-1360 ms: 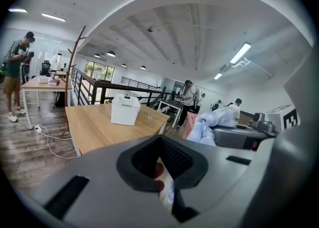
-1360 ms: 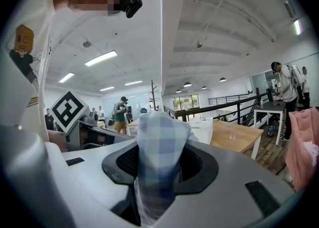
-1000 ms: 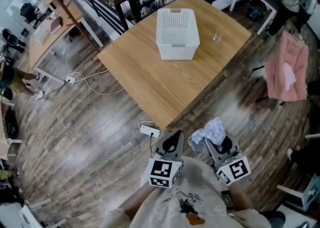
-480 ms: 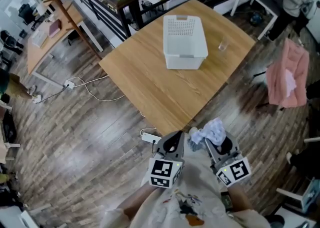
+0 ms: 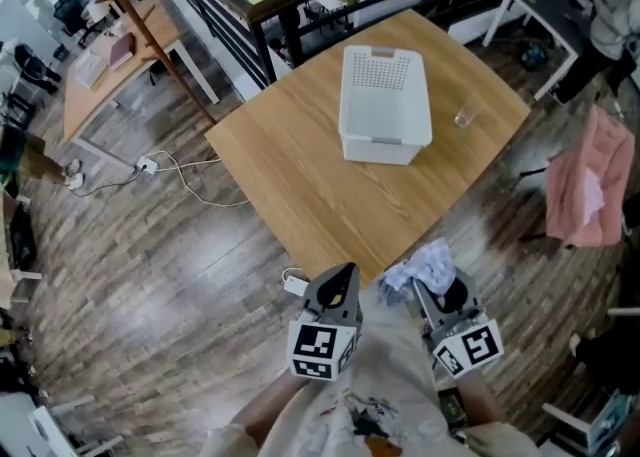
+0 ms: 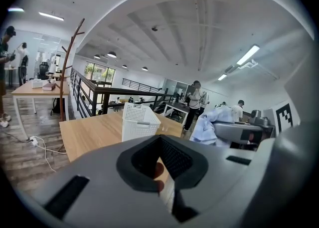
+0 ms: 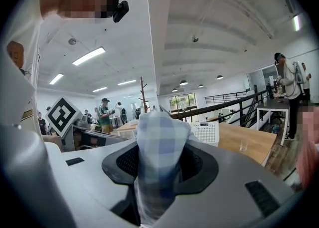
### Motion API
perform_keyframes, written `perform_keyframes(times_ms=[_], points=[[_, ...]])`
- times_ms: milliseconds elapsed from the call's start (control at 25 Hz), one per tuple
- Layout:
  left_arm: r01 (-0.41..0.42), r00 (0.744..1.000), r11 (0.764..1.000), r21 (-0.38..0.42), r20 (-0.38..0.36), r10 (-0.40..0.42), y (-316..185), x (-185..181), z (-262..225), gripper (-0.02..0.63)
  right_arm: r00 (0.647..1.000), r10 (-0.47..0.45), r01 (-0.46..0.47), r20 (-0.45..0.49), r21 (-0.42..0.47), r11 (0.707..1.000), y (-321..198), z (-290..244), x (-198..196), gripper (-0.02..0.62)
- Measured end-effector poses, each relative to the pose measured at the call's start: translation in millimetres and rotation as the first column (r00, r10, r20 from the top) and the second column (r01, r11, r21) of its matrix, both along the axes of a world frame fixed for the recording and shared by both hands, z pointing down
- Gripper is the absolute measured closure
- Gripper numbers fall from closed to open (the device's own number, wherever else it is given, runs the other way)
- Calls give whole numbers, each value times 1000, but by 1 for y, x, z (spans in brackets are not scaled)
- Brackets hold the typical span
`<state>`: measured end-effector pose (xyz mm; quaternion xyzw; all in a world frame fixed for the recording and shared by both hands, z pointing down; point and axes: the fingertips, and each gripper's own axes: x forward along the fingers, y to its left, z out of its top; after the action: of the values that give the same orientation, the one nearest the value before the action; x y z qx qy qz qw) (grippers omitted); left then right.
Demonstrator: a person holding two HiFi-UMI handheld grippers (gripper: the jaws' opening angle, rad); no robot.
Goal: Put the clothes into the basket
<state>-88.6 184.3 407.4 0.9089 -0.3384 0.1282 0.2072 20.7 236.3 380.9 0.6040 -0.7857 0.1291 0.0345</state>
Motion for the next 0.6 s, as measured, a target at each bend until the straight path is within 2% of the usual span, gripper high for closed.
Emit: perform_keyframes(times_ms=[320, 600], points=[[60, 998, 998, -31, 8, -60, -62, 38, 5, 606, 998, -63, 64, 21, -21, 998, -68, 1, 36, 422], [88, 996, 996, -33, 30, -88, -113, 68, 8, 606, 994, -100, 100, 39, -2, 995, -130, -6, 65, 422]])
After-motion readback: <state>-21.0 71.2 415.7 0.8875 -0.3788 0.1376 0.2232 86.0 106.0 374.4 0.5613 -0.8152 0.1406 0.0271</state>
